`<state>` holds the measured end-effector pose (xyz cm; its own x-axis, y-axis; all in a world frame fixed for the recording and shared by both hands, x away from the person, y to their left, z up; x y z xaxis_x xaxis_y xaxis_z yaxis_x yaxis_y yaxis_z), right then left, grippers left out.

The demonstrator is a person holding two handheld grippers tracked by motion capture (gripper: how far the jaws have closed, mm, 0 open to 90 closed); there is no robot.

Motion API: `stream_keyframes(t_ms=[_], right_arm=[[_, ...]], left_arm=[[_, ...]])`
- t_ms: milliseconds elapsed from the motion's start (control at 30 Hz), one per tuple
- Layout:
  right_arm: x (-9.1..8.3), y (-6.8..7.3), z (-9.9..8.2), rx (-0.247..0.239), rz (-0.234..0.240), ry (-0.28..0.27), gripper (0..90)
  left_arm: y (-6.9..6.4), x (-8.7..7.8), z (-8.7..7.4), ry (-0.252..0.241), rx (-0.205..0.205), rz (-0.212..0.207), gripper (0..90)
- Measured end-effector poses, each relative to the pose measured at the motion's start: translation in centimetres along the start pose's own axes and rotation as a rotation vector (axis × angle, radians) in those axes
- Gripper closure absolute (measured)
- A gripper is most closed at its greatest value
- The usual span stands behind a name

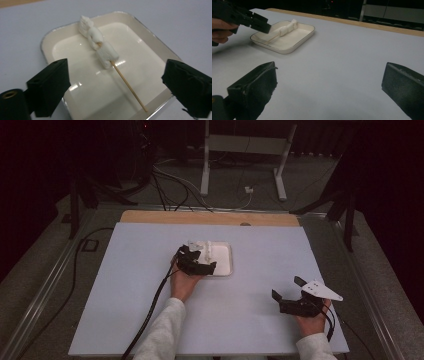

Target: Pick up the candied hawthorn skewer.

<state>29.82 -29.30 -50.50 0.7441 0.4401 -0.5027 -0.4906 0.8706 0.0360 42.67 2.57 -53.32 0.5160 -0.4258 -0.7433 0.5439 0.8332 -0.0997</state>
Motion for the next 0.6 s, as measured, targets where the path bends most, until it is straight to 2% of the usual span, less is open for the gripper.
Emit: stream_keyframes(t_ms=[100, 200, 267, 333, 433, 600], right_arm=[[0.01, -0.05, -0.01, 0.002, -0.002, 0.001, 0.1], [-0.02, -0.09, -0.01, 0.003, -0.003, 0.000, 0.1], [-0.04, -0.13, -0.02, 0.003, -0.003, -0.001, 0.1], [-0.03, -0.16, -0.02, 0.004, -0.003, -0.001, 0.1], [-0.01, -0.14, -0.03, 0.004, -0.003, 0.001, 0.1], [0.01, -0.09, -0.04, 0.002, -0.004, 0.002, 0.1]], left_arm=[[-0.48, 0.44, -0.21, 0.031, 0.012, 0.002, 19.8], [-0.78, 0.75, -0.50, 0.068, 0.028, -0.002, 40.0], [-0.97, 1.01, -0.76, 0.107, 0.051, 0.012, 52.6], [-1.18, 1.06, -0.88, 0.115, 0.082, 0.034, 58.1], [-0.89, 0.93, -0.72, 0.141, 0.080, 0.052, 71.6], [-0.42, 0.86, -0.44, 0.174, 0.069, 0.060, 86.0]])
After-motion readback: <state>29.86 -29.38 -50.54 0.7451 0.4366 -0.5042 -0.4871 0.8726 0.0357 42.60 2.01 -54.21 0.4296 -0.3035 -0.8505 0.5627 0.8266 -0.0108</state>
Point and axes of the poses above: each handheld gripper's, and its own axes: x roughly forward along the jaws, z roughly out of its top, y roughly to its left, the point moved 4 cm from there along x, roughly forward along the jaws, and after that the axes turned 7 degrees about y, right-handed, at the moved point
